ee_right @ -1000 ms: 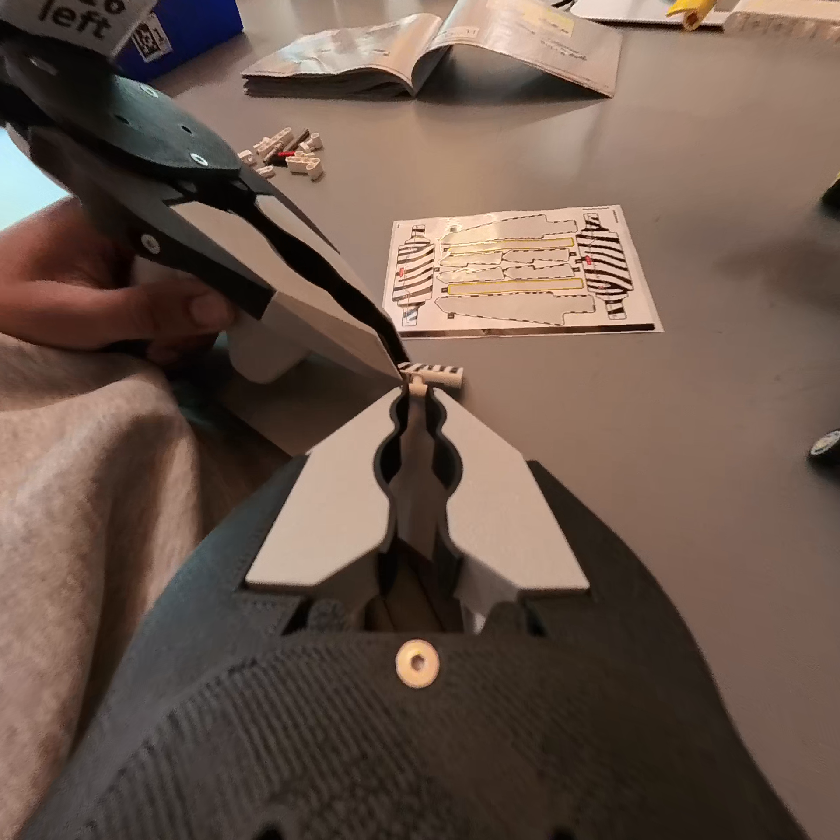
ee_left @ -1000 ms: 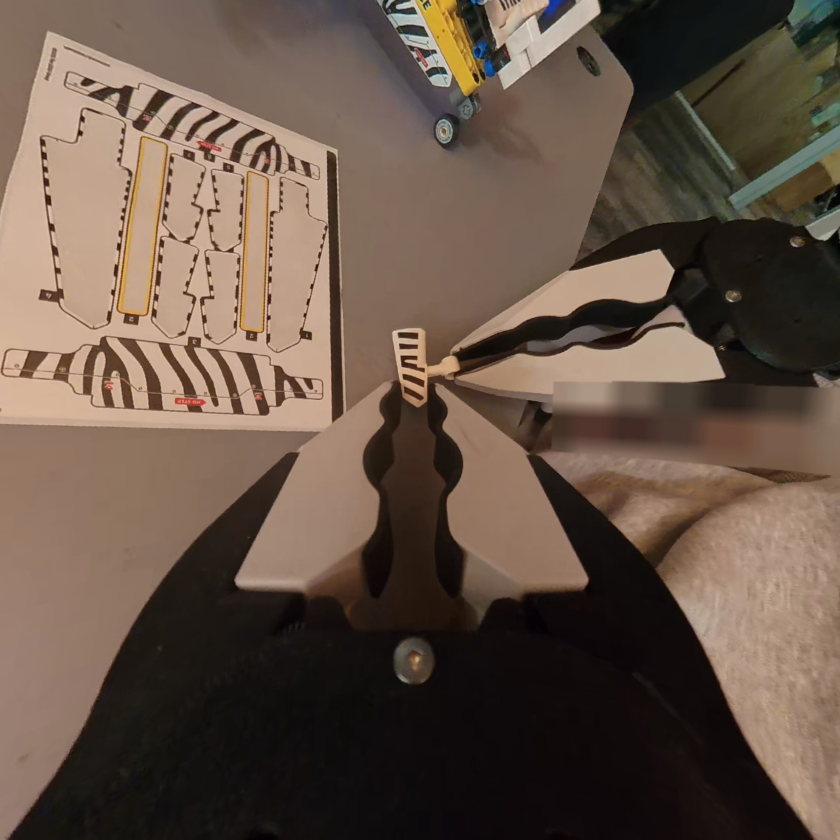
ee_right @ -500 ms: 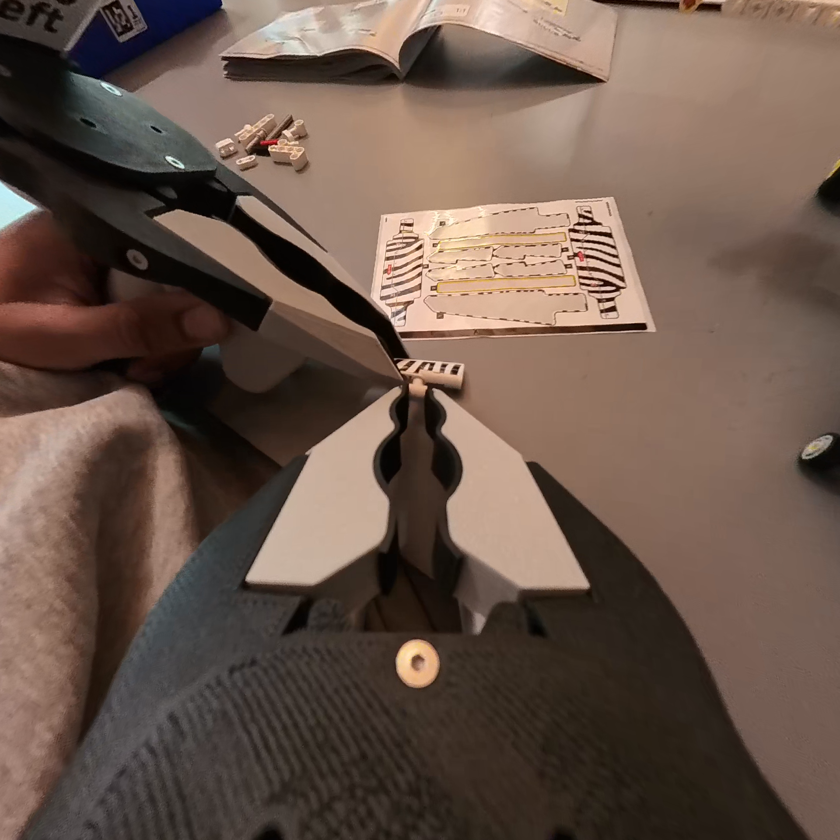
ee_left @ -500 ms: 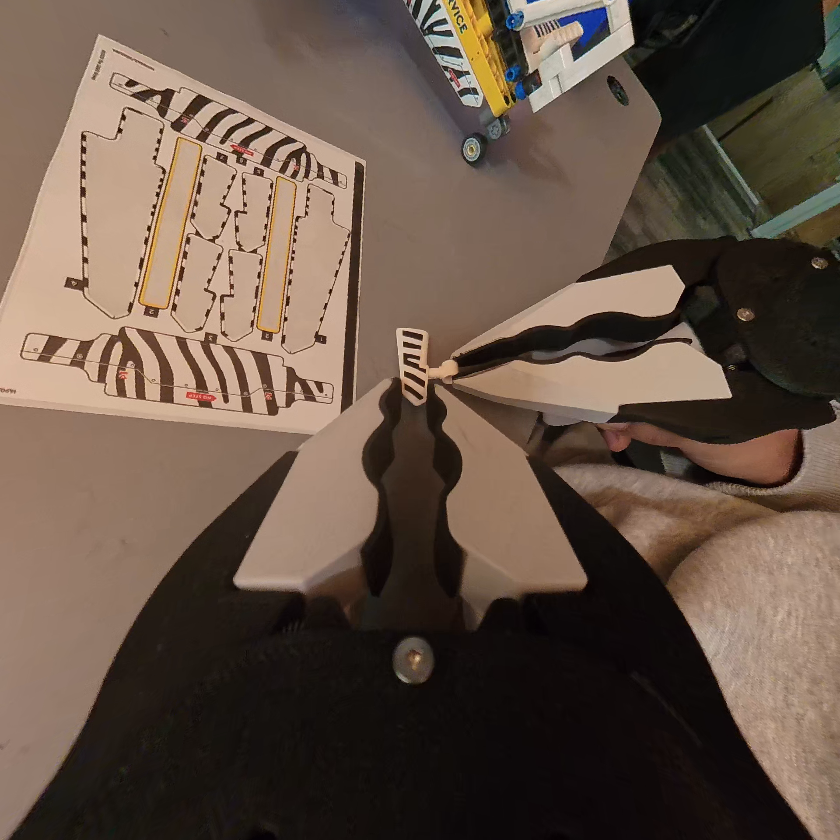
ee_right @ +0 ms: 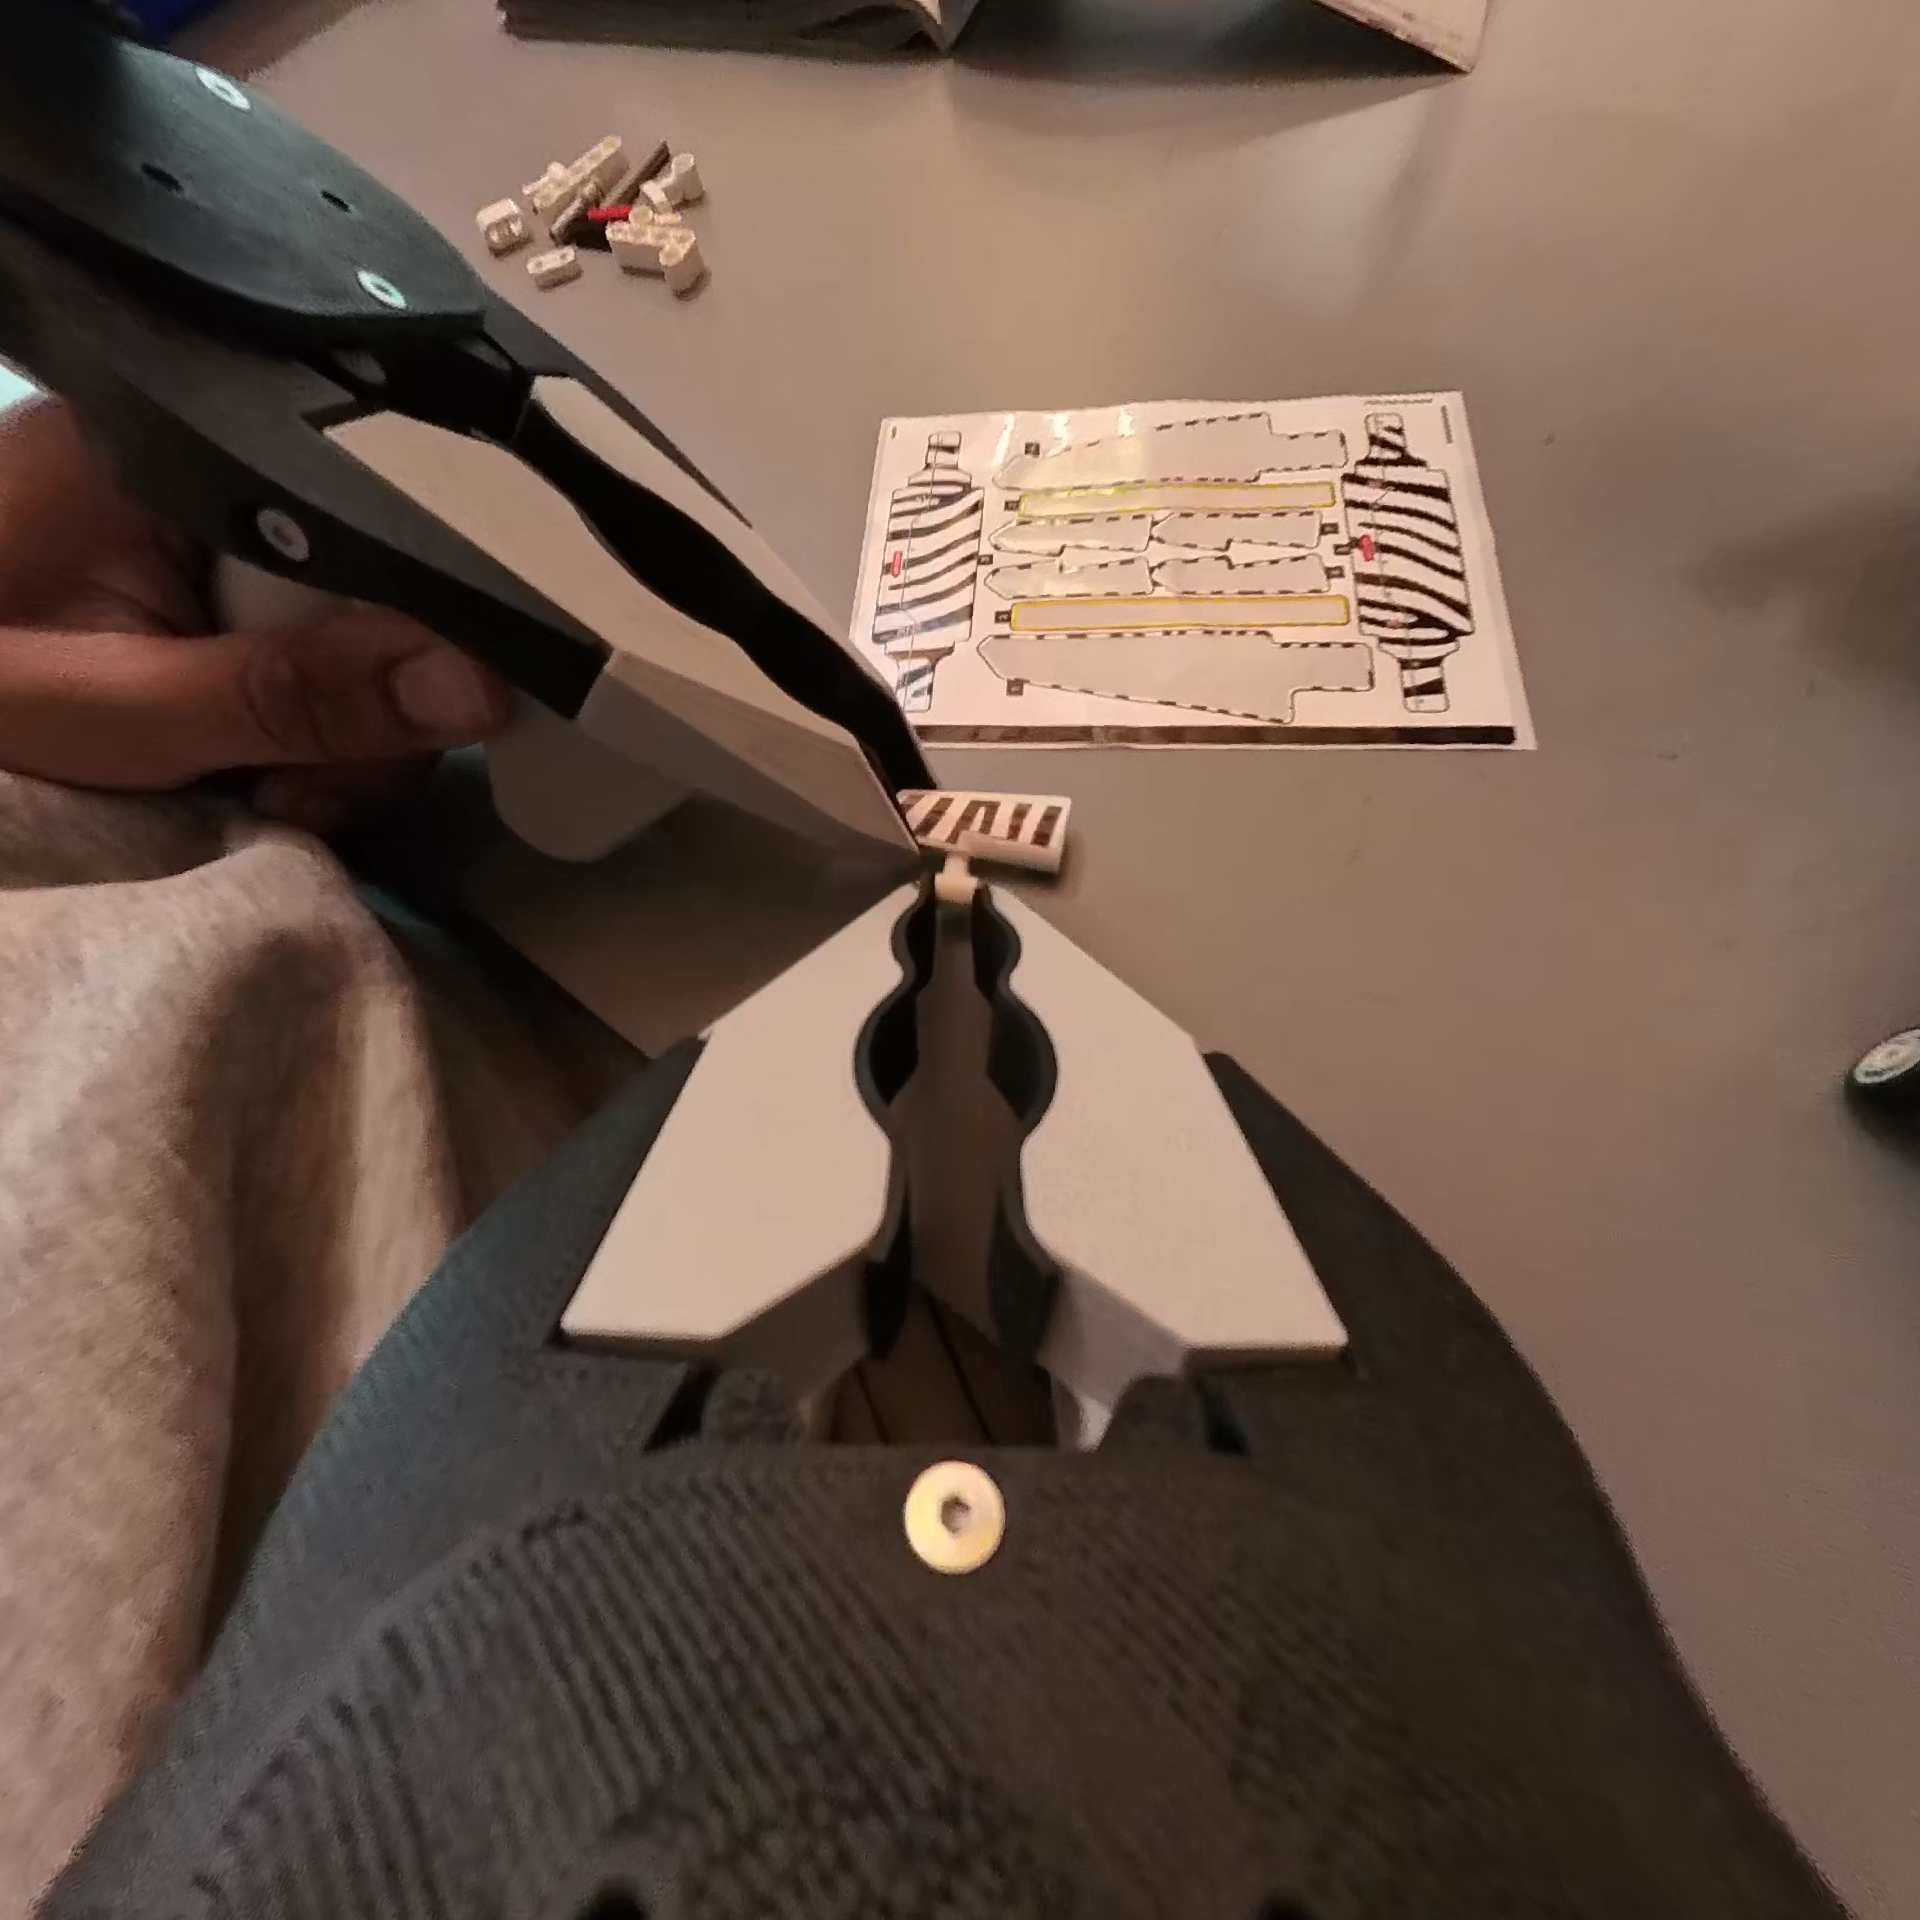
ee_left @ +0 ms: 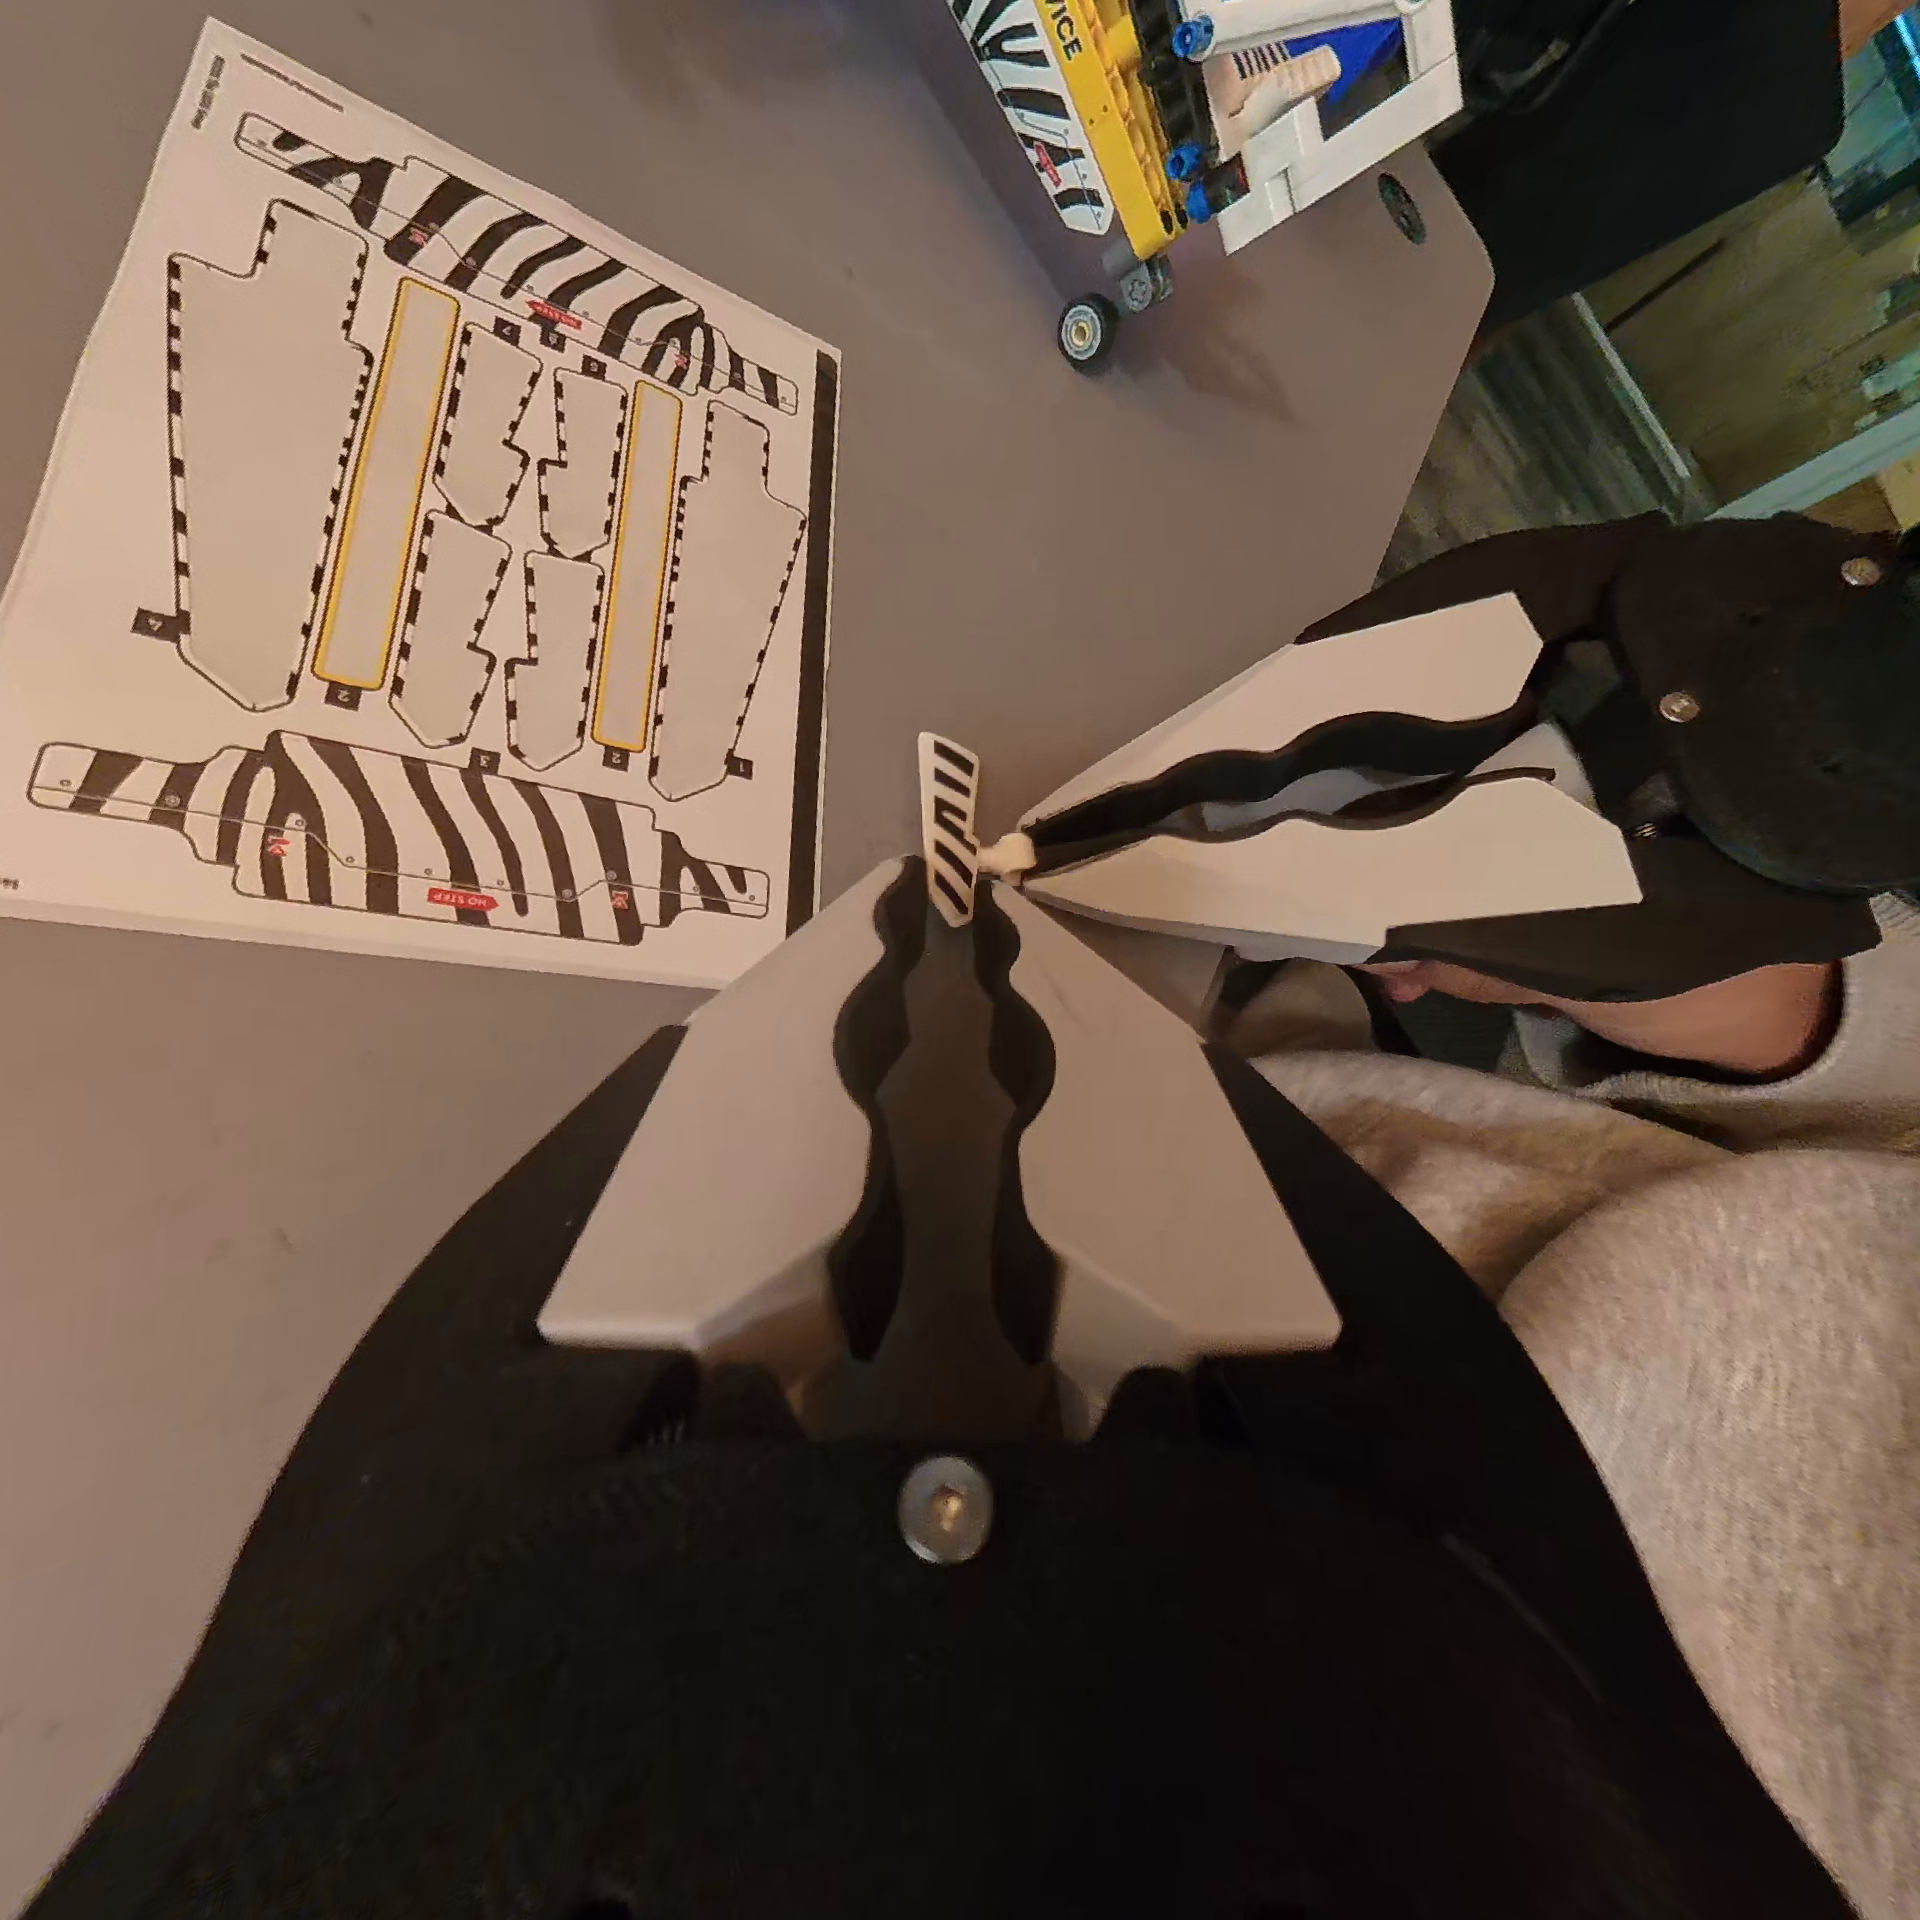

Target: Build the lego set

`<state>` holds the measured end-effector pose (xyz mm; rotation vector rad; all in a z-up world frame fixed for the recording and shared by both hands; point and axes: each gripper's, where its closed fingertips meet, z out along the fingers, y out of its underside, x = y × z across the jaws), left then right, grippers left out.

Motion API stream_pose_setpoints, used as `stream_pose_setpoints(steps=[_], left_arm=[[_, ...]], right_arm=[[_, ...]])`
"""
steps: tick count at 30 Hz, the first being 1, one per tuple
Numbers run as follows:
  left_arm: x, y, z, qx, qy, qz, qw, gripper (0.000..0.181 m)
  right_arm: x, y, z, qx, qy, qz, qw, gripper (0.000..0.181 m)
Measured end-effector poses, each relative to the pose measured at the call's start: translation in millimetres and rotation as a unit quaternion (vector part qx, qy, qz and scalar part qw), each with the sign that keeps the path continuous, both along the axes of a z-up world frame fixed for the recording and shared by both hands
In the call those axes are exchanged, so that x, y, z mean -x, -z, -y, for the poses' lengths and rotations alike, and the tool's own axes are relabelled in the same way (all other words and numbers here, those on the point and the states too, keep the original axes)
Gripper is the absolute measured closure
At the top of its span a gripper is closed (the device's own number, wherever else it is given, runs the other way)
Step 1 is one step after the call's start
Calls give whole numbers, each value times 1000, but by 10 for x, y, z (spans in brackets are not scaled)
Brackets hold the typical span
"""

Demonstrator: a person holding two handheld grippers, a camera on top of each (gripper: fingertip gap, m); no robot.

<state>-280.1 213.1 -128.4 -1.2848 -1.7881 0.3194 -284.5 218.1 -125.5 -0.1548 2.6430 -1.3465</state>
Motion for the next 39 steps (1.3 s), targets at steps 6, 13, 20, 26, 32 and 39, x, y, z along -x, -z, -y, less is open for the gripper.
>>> stream_pose_setpoints(steps=[6, 13, 20, 26, 32, 39], left_arm=[[-1, -6, -13, -7, 7, -1, 1000, 173], [-3, -11, -19, -18, 13, -3, 1000, 173], [-2, -14, 1, -33, 9, -6, 999, 174], [-20, -63, 8, -32, 16, -20, 999, 173], [-64, -81, 42, 29, 26, -21, 999, 150], [-54, -1, 38, 78, 34, 8, 996, 163]], right_arm=[[1, 38, -19, -34, -19, -35, 999, 175], [-6, 47, -23, -49, -26, -33, 998, 175], [-16, 47, -2, -49, -20, -3, 999, 175], [-21, 48, -2, -52, -21, 3, 998, 175], [-22, 46, -2, -48, -22, 12, 999, 175], [-23, 43, -1, -45, -22, 17, 999, 175]])
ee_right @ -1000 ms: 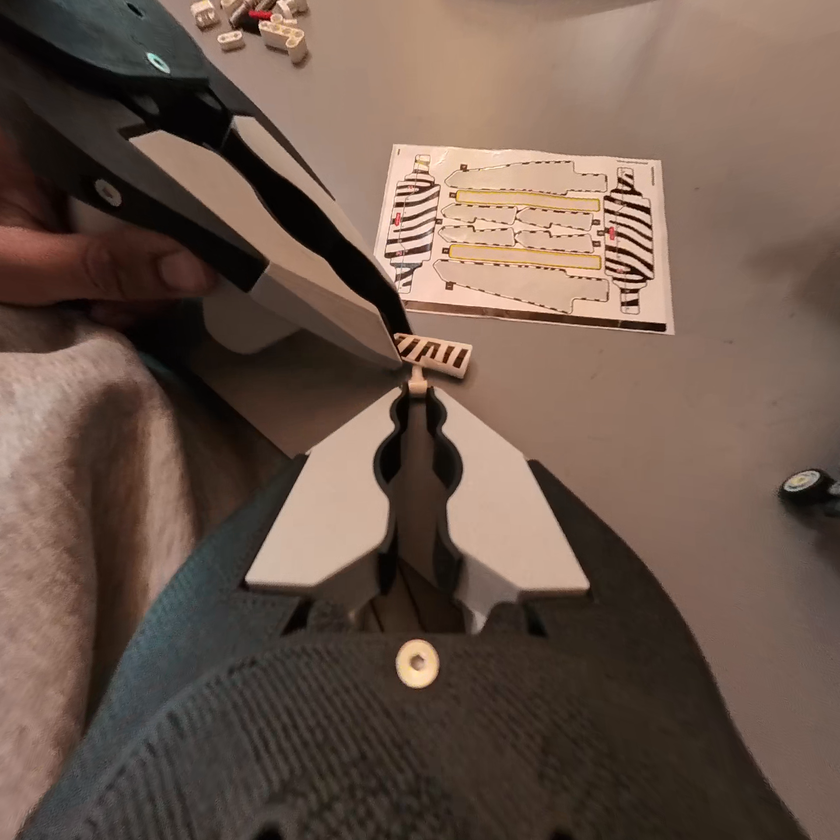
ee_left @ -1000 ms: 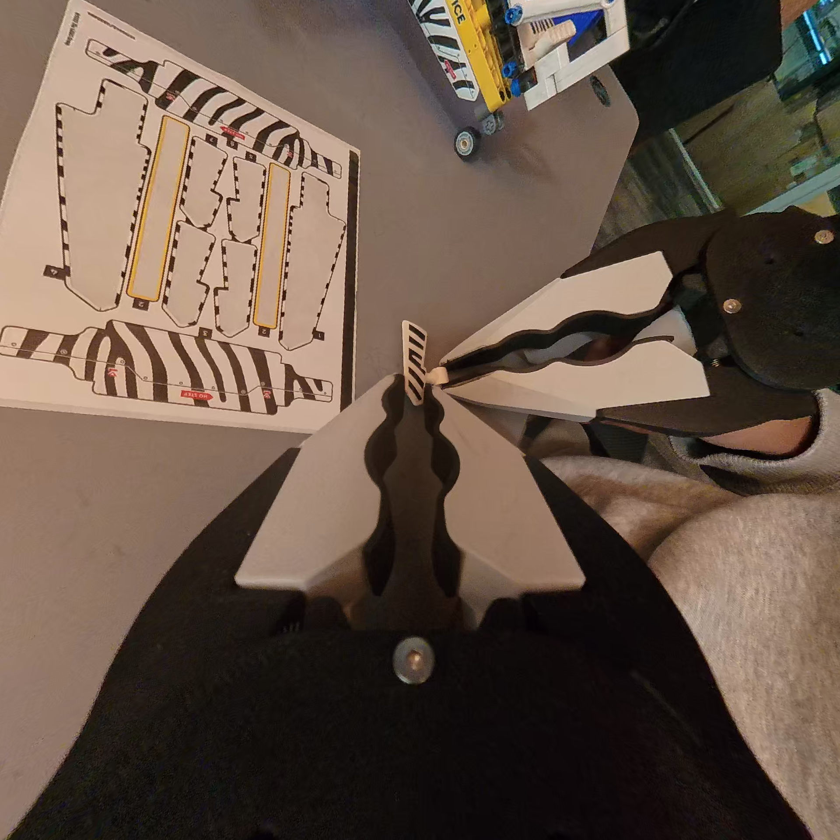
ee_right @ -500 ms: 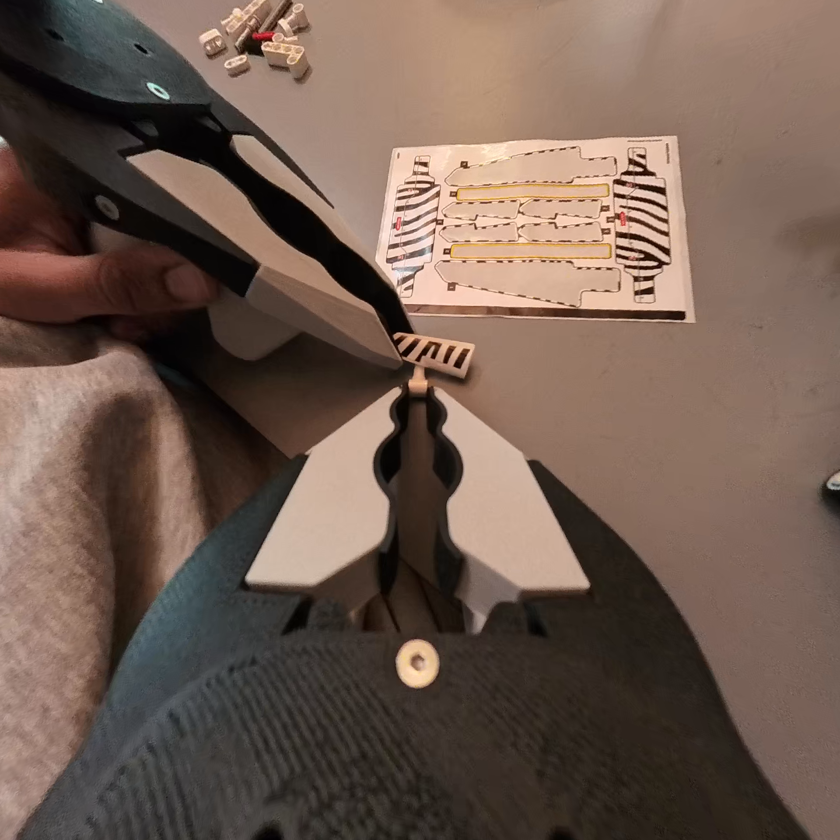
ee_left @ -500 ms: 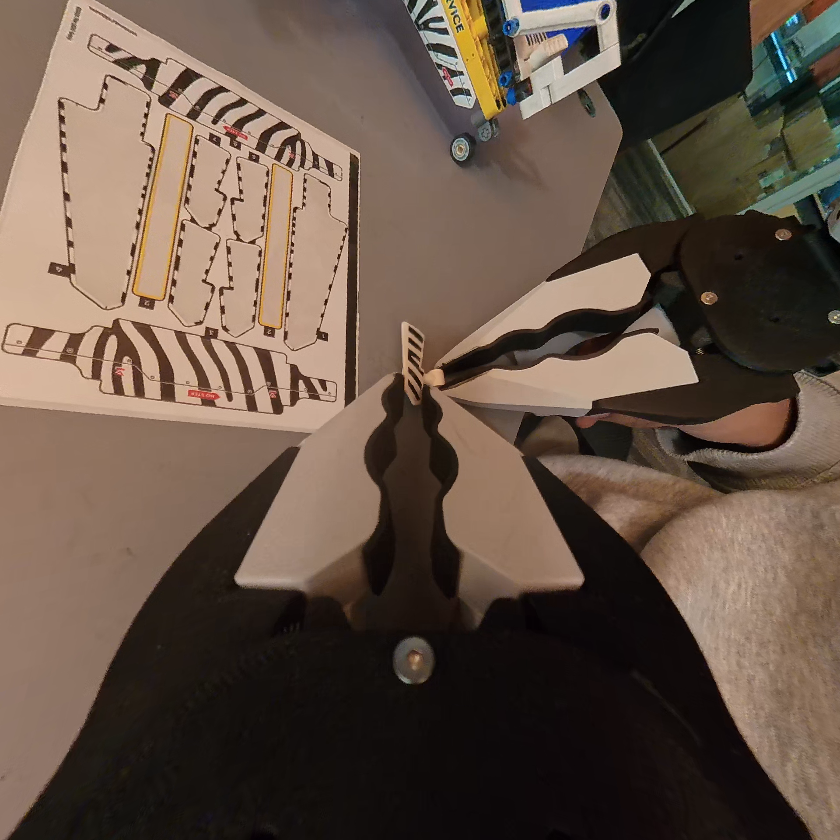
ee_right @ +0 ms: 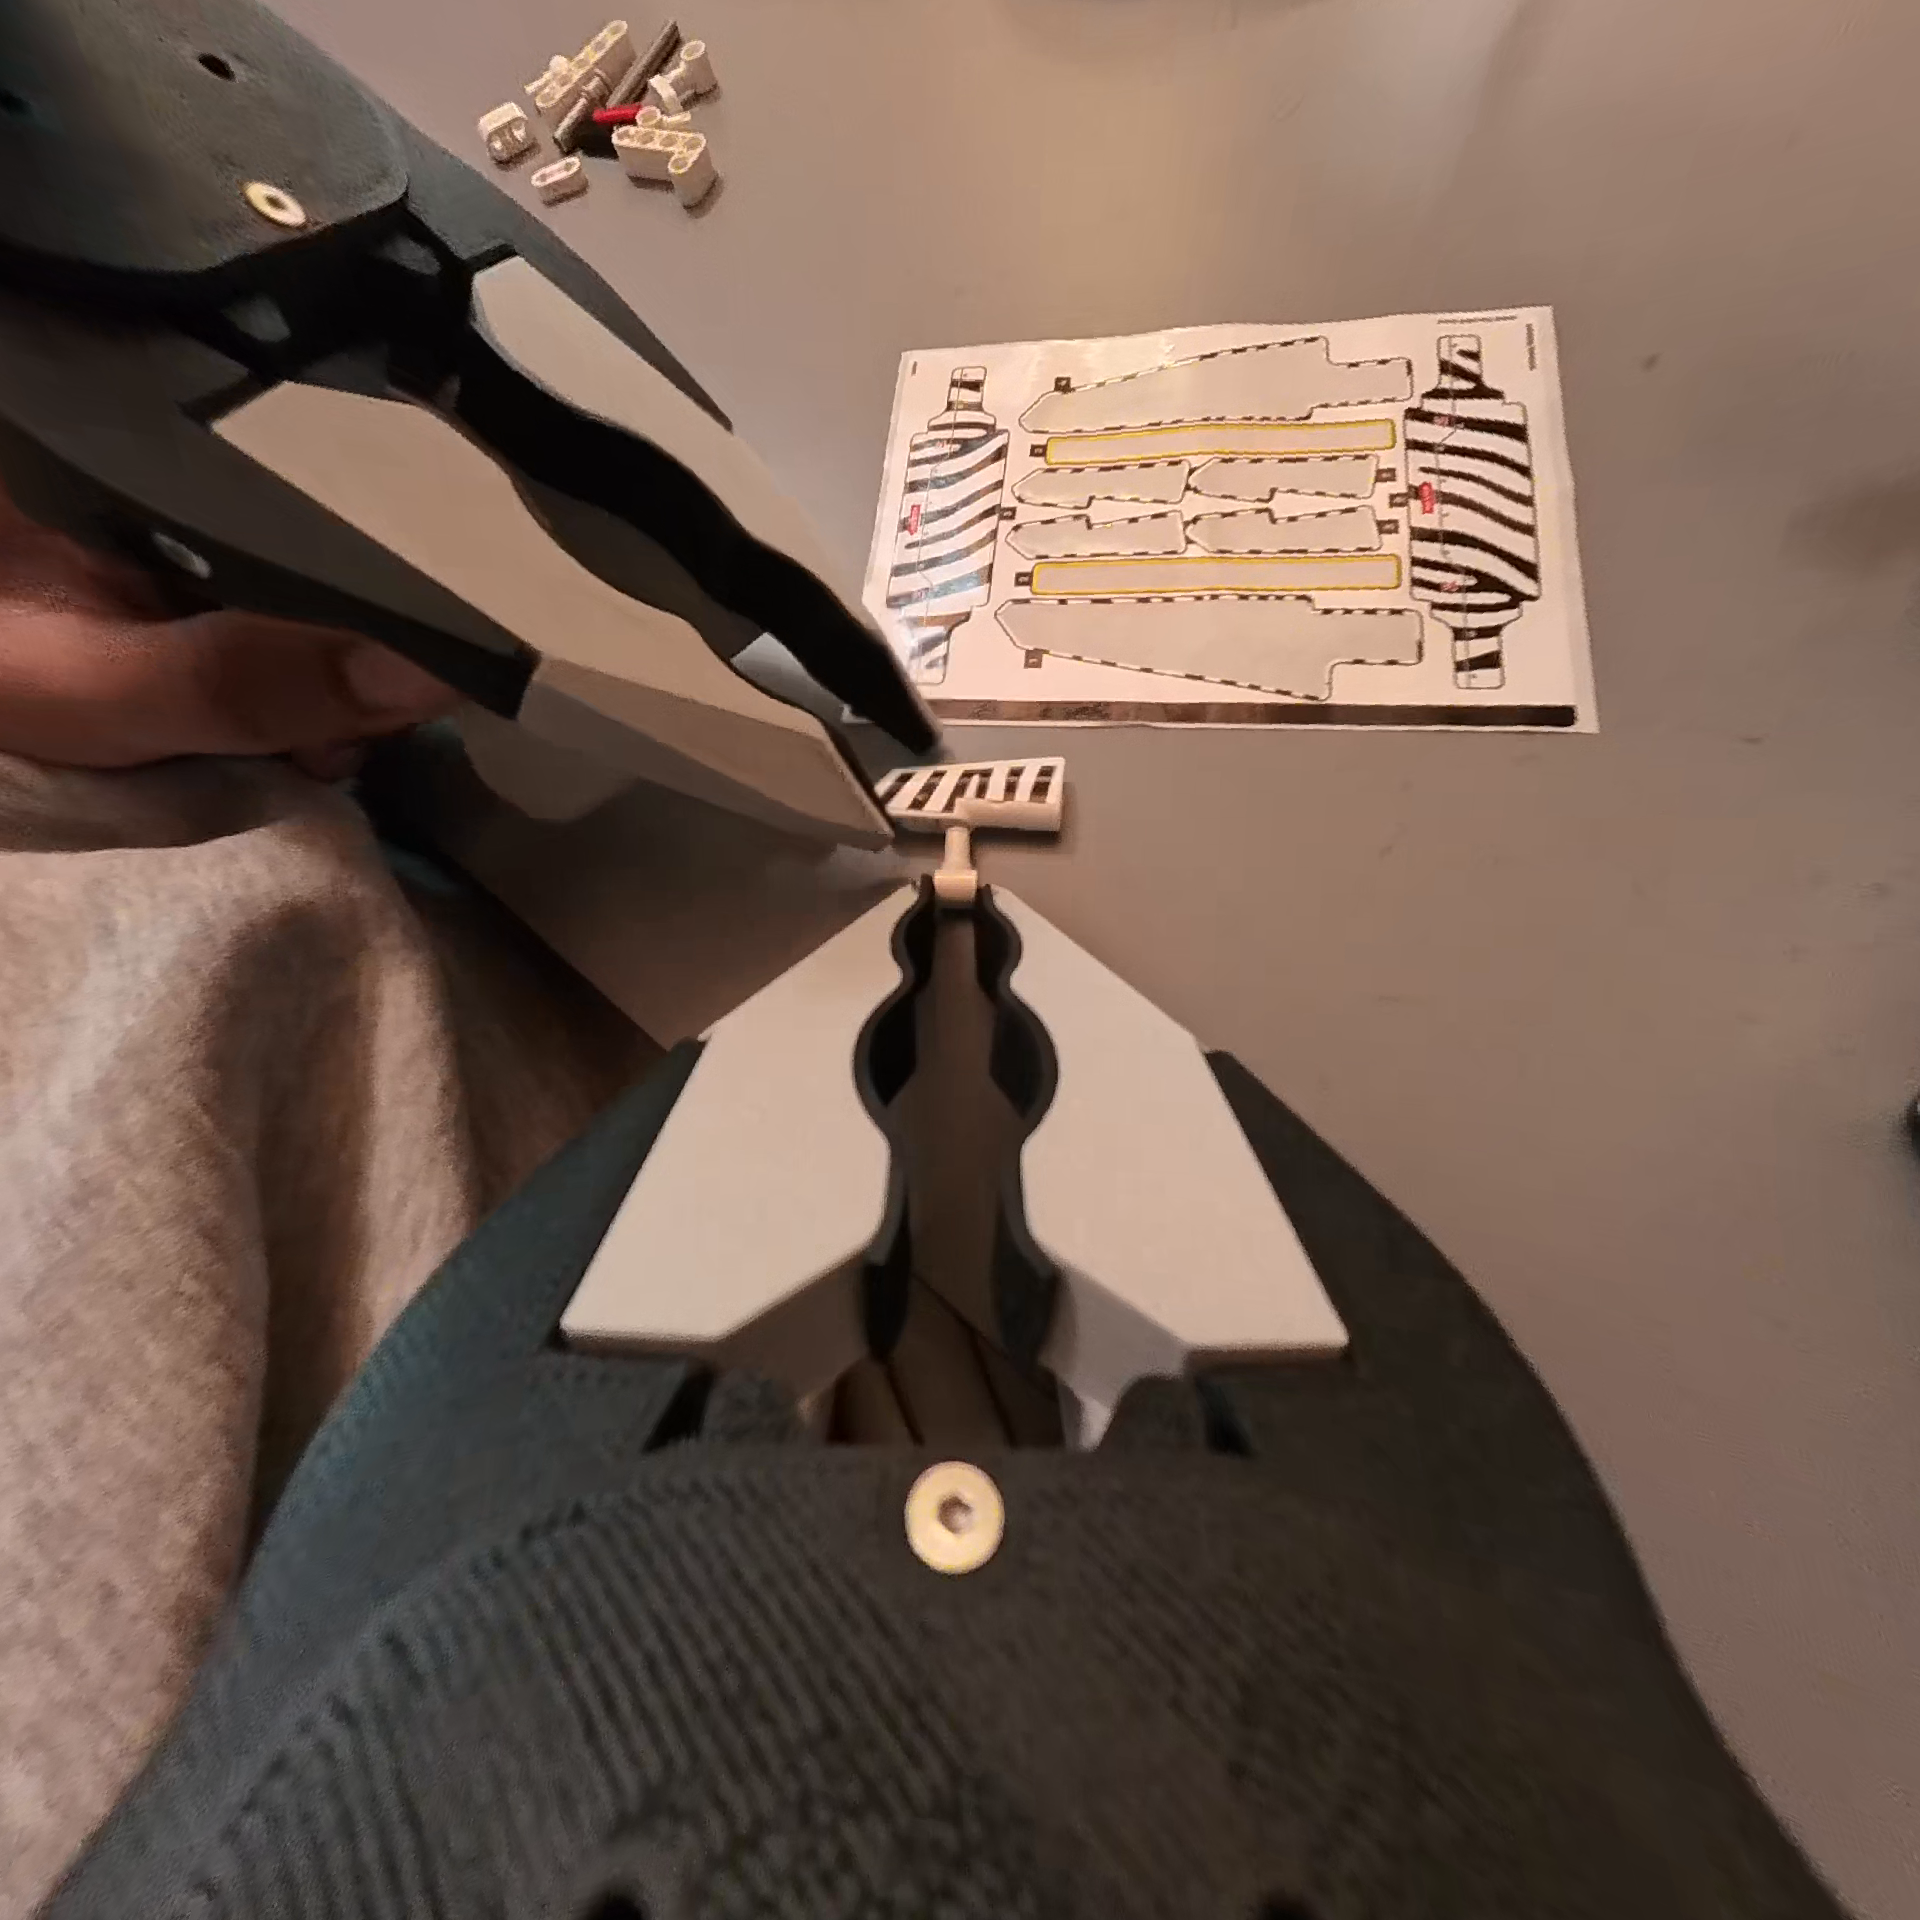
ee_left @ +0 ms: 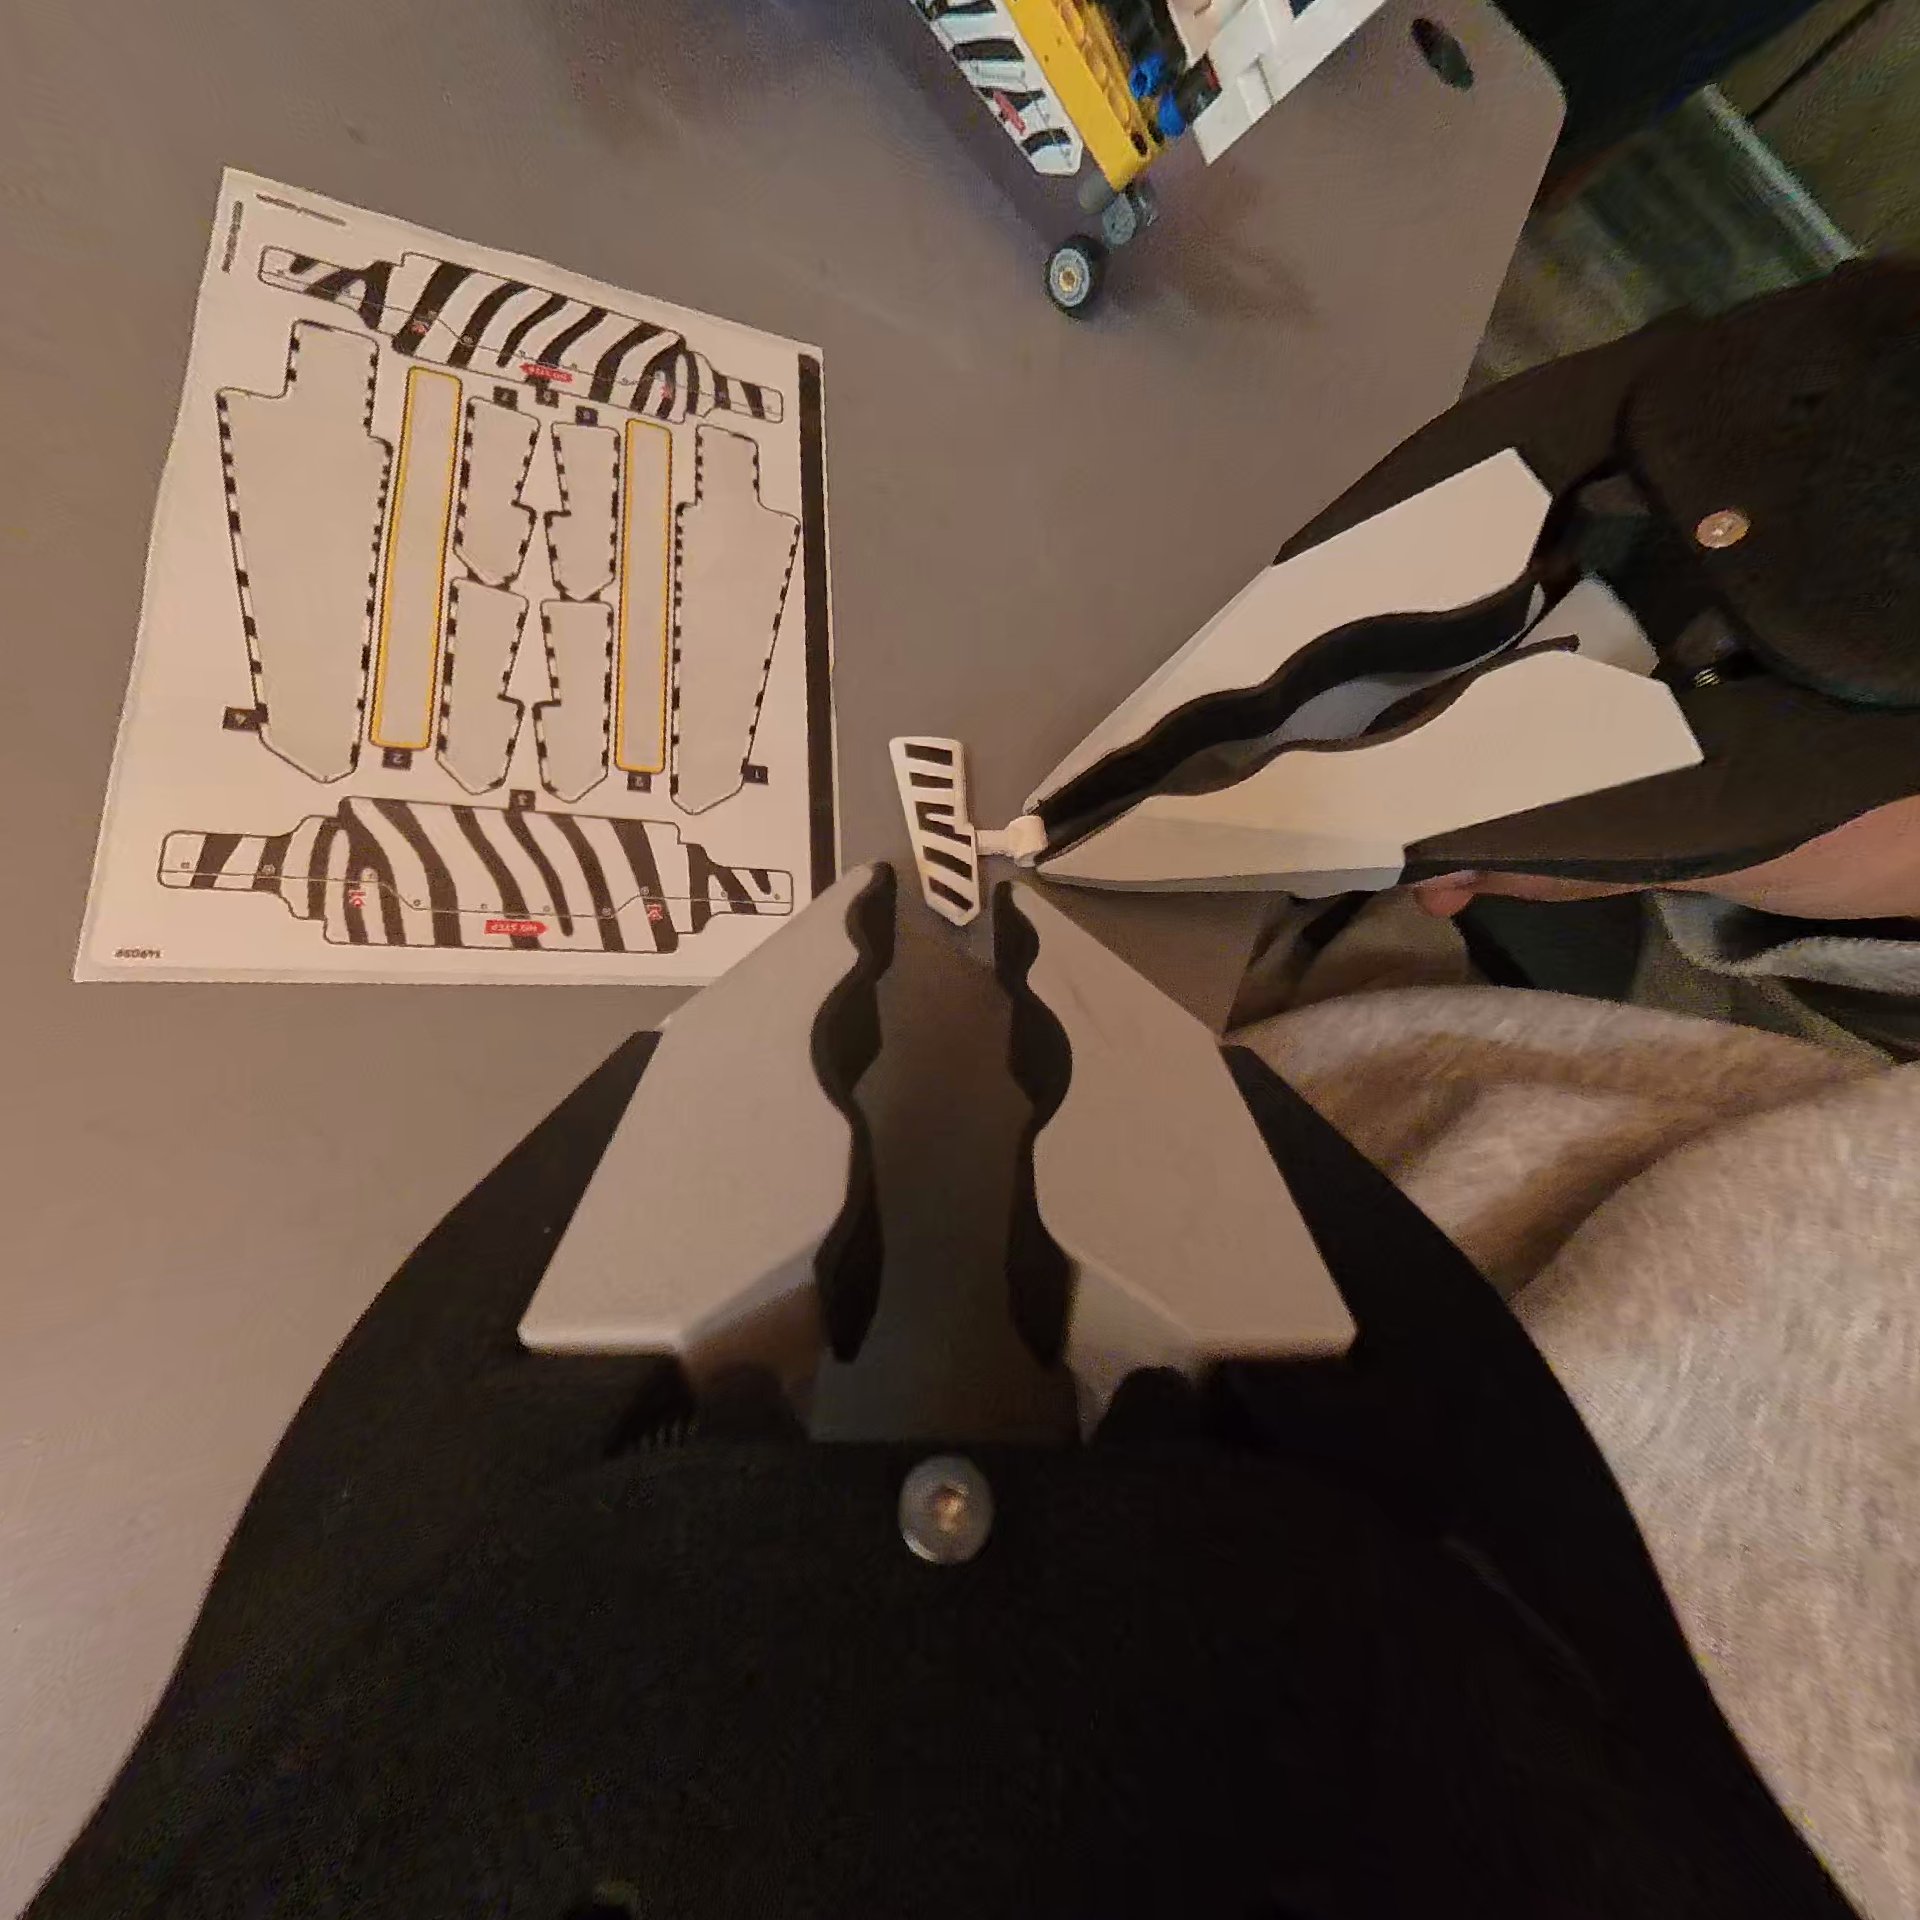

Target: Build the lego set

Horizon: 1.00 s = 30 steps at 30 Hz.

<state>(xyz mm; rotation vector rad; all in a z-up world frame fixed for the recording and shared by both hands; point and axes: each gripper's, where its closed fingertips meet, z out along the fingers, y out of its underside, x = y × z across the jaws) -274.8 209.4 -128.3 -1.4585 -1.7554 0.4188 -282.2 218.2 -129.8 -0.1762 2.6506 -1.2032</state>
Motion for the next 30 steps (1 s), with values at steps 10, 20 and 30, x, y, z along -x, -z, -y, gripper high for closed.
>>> stream_pose_setpoints(steps=[10, 20, 30], left_arm=[[-4, 14, -2, -34, -2, 4, 999, 170], [6, -15, -56, -77, 5, -5, 997, 170], [10, 1, -72, -27, 18, 0, 999, 169]], right_arm=[[-6, -57, 37, 34, 10, 1, 999, 175], [22, -83, 23, 27, 2, -17, 999, 175], [29, -45, -8, 4, -15, -61, 998, 175]])
